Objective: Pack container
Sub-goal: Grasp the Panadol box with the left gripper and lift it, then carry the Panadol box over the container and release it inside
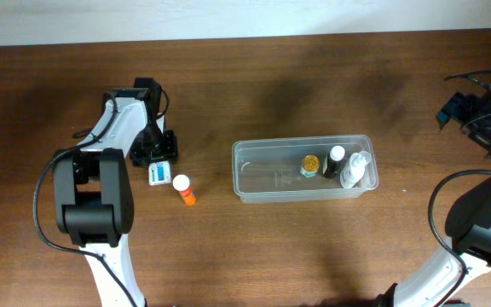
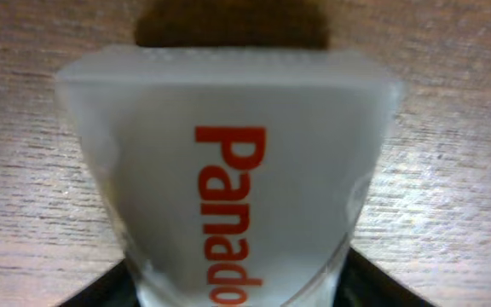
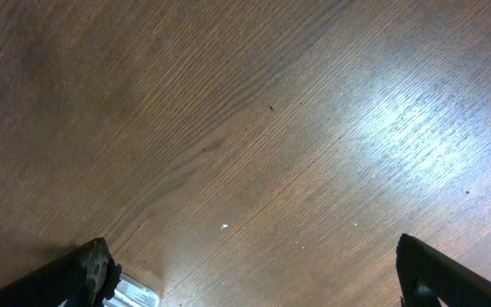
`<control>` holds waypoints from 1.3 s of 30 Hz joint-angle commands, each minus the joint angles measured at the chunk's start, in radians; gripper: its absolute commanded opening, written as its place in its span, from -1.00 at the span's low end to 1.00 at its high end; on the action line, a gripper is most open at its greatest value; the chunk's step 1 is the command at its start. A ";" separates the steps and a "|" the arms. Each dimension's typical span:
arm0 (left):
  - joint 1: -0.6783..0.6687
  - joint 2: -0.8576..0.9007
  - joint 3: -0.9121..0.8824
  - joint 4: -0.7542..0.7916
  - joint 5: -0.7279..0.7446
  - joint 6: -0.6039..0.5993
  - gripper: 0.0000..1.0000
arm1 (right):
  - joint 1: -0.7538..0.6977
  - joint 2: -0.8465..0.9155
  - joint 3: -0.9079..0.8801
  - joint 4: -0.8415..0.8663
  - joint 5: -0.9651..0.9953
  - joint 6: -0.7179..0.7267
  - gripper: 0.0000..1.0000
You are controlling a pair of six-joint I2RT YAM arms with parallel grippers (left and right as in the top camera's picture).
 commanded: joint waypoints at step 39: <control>-0.439 0.024 0.838 -0.585 0.178 0.624 -0.12 | 0.000 -0.004 0.000 0.000 0.005 0.009 0.97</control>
